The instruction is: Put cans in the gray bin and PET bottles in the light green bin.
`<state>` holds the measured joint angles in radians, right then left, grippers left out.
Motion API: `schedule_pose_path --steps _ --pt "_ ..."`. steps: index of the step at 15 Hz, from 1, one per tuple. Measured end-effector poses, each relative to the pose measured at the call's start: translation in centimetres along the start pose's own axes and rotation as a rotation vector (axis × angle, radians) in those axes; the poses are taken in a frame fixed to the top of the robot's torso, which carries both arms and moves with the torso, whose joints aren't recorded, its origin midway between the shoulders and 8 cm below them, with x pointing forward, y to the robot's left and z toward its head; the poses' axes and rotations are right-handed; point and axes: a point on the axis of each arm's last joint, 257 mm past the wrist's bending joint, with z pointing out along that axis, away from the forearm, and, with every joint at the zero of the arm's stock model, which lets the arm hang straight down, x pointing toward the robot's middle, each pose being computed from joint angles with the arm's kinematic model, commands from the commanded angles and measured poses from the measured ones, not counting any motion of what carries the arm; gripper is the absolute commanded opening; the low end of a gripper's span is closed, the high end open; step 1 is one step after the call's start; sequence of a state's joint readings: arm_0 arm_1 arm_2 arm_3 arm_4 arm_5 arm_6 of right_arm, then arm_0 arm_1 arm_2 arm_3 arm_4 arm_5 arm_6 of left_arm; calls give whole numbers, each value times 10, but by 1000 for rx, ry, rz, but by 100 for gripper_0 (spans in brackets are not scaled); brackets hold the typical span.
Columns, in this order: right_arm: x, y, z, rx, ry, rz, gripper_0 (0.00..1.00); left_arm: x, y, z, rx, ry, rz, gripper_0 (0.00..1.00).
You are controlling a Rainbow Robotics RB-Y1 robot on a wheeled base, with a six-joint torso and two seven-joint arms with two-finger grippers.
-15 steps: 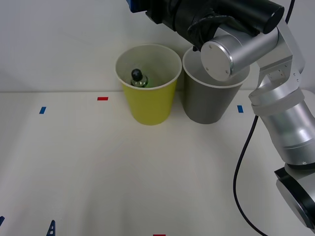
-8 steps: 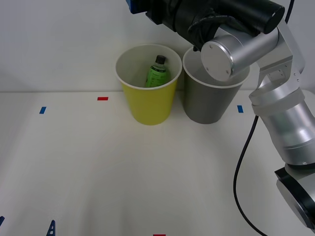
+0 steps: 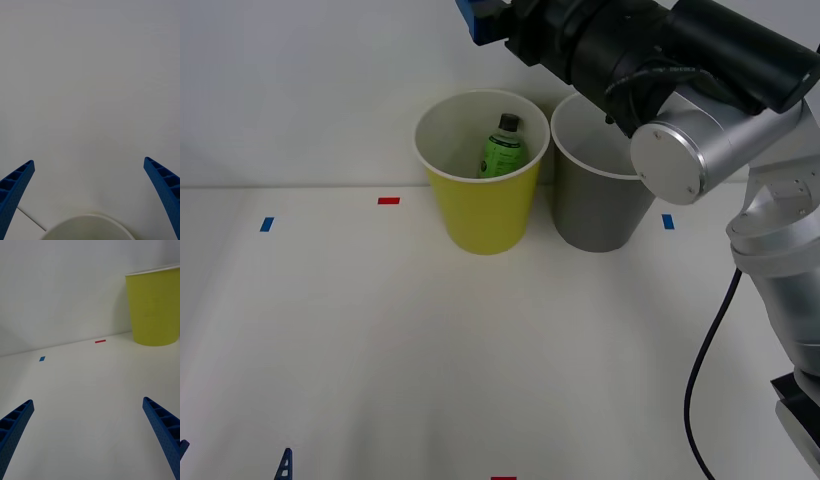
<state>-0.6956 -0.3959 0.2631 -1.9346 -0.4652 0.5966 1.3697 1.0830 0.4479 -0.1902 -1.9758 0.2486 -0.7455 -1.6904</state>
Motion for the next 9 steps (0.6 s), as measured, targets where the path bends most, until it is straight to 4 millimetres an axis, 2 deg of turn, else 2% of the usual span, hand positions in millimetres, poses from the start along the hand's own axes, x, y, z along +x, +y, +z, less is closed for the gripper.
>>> schedule_pose_path --steps 2,9 --pt "0 -5 -25 10 -14 -10 100 0 0 0 0 0 0 100" --pt "6 -42 -125 120 -19 -57 100 0 0 0 0 0 0 100"
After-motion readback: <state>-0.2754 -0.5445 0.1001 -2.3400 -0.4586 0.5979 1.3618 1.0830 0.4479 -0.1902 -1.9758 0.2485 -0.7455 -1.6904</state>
